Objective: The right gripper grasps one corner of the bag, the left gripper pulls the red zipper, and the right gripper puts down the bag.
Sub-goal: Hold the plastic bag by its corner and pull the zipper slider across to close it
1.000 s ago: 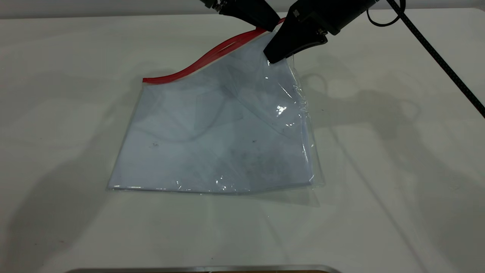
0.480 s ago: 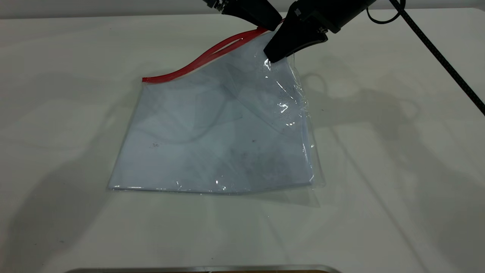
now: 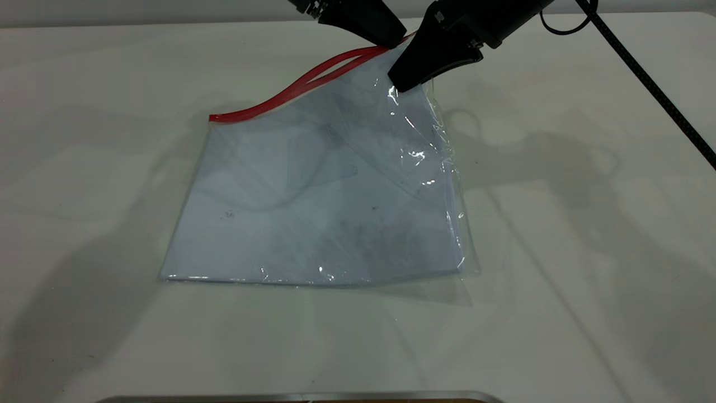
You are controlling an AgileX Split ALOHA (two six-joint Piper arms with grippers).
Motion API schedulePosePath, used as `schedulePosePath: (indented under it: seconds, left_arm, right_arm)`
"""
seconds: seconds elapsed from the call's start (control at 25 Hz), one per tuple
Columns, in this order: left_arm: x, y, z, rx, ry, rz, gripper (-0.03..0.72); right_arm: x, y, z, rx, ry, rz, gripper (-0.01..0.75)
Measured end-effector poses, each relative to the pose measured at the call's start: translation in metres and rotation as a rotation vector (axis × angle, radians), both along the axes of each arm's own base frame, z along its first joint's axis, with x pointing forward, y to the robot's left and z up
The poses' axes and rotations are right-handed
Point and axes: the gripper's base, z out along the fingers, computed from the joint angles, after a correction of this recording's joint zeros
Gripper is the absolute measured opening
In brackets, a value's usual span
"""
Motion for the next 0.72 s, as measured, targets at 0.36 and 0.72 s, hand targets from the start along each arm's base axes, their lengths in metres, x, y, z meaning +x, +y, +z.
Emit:
schedulePosePath:
  seconds: [0.36,0.72]
  left_arm:
    - [-0.001,0.000,0.000,-0.002,0.007,-0.009,0.376]
    - [0.024,0.015,0.041,-0.058,-0.103,0.033,0.376]
  right_arm:
    - [0.000,0.000,0.000,0.002,-0.001,0.007,0.034]
    - [0.000,0.000,0.002,0.006,-0.034,0.030,0.034]
